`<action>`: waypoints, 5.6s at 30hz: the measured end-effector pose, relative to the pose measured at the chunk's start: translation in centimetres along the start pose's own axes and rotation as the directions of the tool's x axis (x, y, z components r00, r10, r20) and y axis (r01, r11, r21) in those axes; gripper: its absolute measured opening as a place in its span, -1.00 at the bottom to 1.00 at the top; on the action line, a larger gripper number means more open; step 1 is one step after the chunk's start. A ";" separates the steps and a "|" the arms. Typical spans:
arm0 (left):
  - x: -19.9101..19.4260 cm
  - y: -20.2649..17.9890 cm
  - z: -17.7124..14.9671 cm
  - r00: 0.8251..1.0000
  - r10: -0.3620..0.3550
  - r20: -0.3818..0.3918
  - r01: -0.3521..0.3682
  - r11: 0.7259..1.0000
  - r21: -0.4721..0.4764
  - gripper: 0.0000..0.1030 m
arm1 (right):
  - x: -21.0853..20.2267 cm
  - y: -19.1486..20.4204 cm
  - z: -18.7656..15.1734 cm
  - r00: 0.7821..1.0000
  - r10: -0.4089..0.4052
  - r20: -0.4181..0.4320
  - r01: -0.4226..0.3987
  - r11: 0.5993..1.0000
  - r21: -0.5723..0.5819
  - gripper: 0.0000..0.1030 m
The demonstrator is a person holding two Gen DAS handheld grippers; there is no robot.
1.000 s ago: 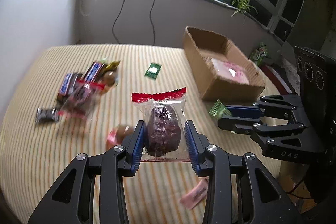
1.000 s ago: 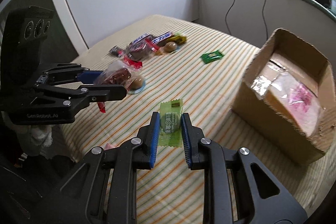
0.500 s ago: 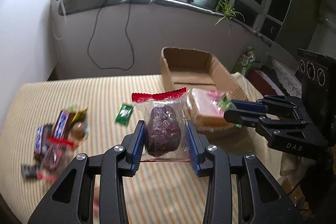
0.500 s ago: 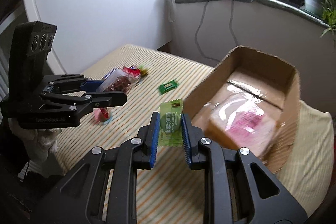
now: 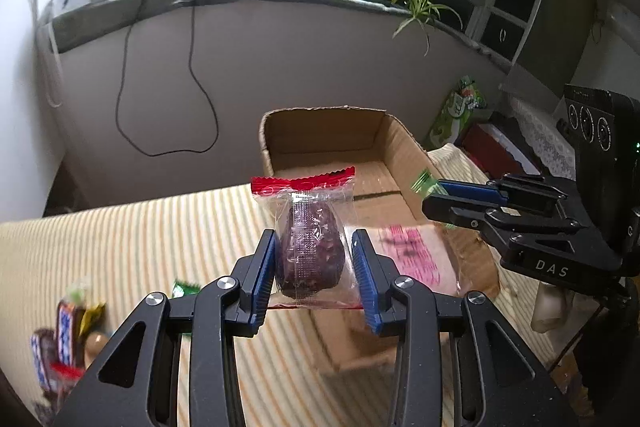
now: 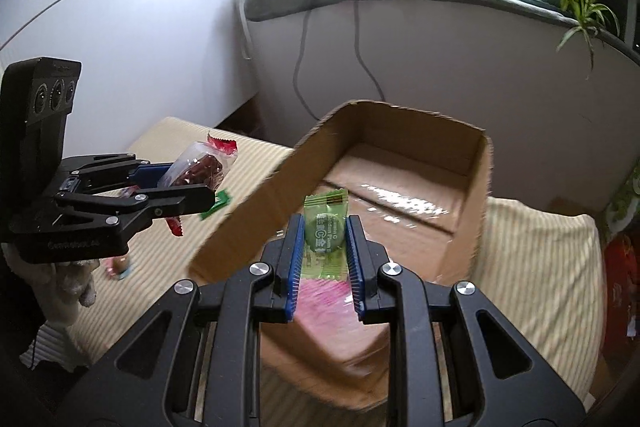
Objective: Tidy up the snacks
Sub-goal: 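Carry the bun and green candy into the box and open both tools, then grasp the wrapped egg with the left tool while the right tool grasps the pink candy, then carry the egg and pink candy into the box and open both tools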
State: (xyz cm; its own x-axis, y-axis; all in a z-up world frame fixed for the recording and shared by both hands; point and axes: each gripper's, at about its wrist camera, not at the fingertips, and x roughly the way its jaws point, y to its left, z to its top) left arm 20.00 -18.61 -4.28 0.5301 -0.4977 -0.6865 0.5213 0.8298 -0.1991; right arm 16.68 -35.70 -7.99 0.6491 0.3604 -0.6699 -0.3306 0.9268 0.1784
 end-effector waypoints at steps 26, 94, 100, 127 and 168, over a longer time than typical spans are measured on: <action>5.1 -1.7 2.9 0.998 0.013 -0.056 -0.009 0.998 0.068 -0.28 | 3.7 -5.0 0.7 0.997 -0.057 -0.059 0.061 0.996 0.059 -0.58; -13.1 8.5 -15.9 0.985 0.172 -0.032 -0.175 0.959 -0.221 -0.21 | -0.4 22.0 -12.6 0.914 0.216 -0.343 -0.370 0.789 -0.490 0.07; -11.8 8.4 -16.6 0.986 0.157 -0.064 -0.167 0.964 -0.208 -0.21 | 0.9 23.8 -14.1 0.897 0.190 -0.400 -0.398 0.743 -0.539 -0.07; -7.4 8.5 -16.3 0.972 0.204 -0.119 -0.217 0.969 -0.115 -0.24 | 3.5 22.2 -13.8 0.899 0.261 -0.352 -0.384 0.856 -0.345 -0.59; -6.0 0.0 -6.7 0.997 0.047 0.055 -0.045 0.999 -0.031 -0.30 | -2.9 8.0 -6.5 0.992 0.119 -0.039 -0.122 0.989 -0.085 -0.60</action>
State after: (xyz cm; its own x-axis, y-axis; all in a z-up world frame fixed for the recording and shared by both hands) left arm 12.34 -13.89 -4.87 0.5897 -0.4714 -0.6558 0.4759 0.8589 -0.1894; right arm 7.72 -29.99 -9.30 0.5781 0.4639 -0.6713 -0.4645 0.8635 0.1966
